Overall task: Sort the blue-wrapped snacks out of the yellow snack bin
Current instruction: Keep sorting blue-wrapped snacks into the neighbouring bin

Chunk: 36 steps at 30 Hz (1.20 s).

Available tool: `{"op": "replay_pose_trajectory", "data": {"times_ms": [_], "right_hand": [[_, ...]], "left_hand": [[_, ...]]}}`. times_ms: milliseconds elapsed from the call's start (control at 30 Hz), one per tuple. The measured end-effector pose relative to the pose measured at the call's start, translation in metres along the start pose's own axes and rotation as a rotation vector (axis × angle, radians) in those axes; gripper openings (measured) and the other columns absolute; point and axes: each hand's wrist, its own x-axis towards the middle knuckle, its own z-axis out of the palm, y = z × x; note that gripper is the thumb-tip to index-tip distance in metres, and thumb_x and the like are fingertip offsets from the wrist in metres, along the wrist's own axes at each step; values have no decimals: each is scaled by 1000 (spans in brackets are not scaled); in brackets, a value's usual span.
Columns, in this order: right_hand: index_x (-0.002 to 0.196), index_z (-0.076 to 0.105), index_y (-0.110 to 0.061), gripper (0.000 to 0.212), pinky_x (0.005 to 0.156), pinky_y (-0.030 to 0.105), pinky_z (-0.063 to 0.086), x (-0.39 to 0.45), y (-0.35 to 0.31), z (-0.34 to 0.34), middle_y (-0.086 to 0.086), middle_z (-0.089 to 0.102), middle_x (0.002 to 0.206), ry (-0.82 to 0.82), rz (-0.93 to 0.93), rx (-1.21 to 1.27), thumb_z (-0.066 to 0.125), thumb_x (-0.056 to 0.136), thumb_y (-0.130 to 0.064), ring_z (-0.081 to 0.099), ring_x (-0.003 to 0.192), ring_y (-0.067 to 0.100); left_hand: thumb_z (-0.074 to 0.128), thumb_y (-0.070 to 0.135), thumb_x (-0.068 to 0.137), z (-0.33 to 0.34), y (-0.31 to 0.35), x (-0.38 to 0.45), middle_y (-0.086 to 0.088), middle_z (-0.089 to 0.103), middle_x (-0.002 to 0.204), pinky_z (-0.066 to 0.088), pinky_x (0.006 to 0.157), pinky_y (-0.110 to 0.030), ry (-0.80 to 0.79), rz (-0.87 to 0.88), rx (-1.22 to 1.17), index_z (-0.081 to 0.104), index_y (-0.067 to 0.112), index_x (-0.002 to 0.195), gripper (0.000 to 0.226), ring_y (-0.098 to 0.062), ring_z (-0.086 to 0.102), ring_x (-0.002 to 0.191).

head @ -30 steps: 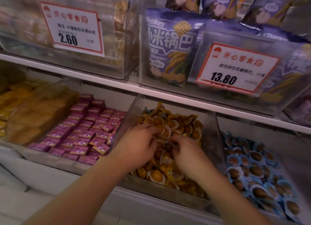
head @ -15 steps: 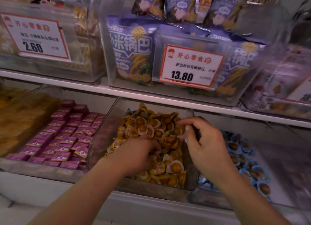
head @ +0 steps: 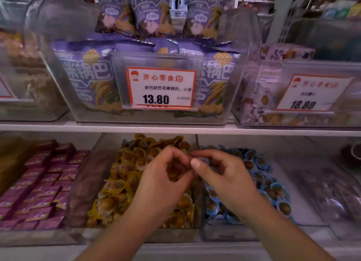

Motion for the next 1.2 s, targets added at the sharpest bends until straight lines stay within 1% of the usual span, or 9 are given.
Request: {"op": "replay_pose_trajectory", "data": {"times_ms": [133, 233, 333, 500, 633, 733, 800, 967, 1200], "right_hand": [[84, 74, -34, 9, 66, 25, 55, 10, 18, -29, -10, 74, 80, 262, 112, -60, 68, 90, -38, 69, 72, 6], [93, 69, -36, 12, 79, 26, 50, 11, 35, -52, -12, 71, 99, 128, 291, -474, 58, 95, -40, 65, 93, 5], [108, 70, -29, 21, 71, 11, 47, 5, 43, -50, -5, 70, 104, 135, 258, -631, 54, 98, -39, 60, 83, 2], [108, 71, -26, 20, 78, 3, 41, 3, 34, -17, -16, 64, 99, 83, 19, -523, 55, 98, -32, 58, 94, -2], [104, 69, -26, 15, 59, 6, 37, 5, 40, -6, -19, 58, 76, 121, 19, -471, 55, 98, -30, 53, 69, -8], [102, 70, -24, 15, 69, 9, 42, 10, 44, -6, -11, 66, 91, 153, 16, -461, 56, 98, -26, 59, 85, 0], [101, 70, -23, 15, 71, 10, 43, 12, 46, -5, -8, 67, 92, 166, 27, -457, 55, 98, -24, 59, 88, 4], [101, 69, -21, 14, 74, 24, 50, 15, 51, -2, -7, 67, 89, 166, 44, -459, 55, 98, -23, 61, 86, 9], [105, 69, -21, 17, 85, 35, 53, 11, 51, -3, -7, 67, 99, 138, 8, -440, 54, 98, -24, 60, 96, 8]], "left_hand": [[65, 50, 84, -7, -40, 21, 19, 63, 103, 52, 80, -21, -51, -37, 374, 57, 45, 105, 24, -2, 62, 95], [56, 44, 92, -7, -74, 28, 7, 51, 140, 44, 102, -35, -481, 19, 766, 49, 33, 138, 47, -16, 51, 126], [43, 55, 94, 0, -89, 29, 6, 28, 157, 38, 110, -41, -754, -68, 895, 42, 34, 144, 54, -23, 35, 139], [37, 55, 80, -7, -77, 29, 6, 57, 113, 46, 91, -36, -734, -50, 907, 67, 29, 97, 43, -18, 51, 108], [59, 38, 85, -30, -68, 28, 12, 69, 76, 50, 70, -25, -775, -279, 576, 75, 22, 82, 23, -3, 63, 75], [65, 26, 91, -41, -70, 39, 28, 67, 71, 40, 60, -8, -520, -258, 526, 74, 28, 78, 16, 10, 61, 72], [64, 27, 91, -32, -76, 50, 23, 65, 77, 39, 65, -9, -351, -155, 595, 72, 30, 88, 9, 6, 60, 76], [62, 45, 87, 16, -103, 64, -7, 55, 127, 44, 98, -36, -637, -189, 1016, 54, 19, 128, 49, -27, 52, 118], [59, 47, 86, 6, -107, 57, 0, 61, 113, 44, 86, -35, -659, 21, 1104, 62, 26, 115, 36, -23, 54, 108]]}}
